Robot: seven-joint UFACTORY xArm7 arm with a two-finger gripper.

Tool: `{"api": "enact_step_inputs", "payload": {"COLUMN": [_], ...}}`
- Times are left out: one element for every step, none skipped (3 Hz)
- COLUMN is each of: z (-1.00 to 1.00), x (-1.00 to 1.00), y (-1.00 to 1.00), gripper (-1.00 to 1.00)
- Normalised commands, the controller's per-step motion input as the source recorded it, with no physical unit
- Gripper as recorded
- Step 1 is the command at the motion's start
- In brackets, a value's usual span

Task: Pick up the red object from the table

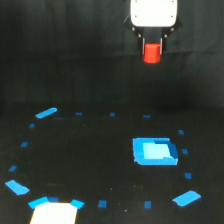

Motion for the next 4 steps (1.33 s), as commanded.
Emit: {"api": "enact_step_inputs", "payload": {"z": [-0.23, -0.01, -0.03, 0.11], "x": [-0.14, -0.32, 0.25, 0.0], "y": [-0.13, -0.35, -0.11, -0.35], "gripper": [-1.0, -1.0, -0.74, -1.0]}}
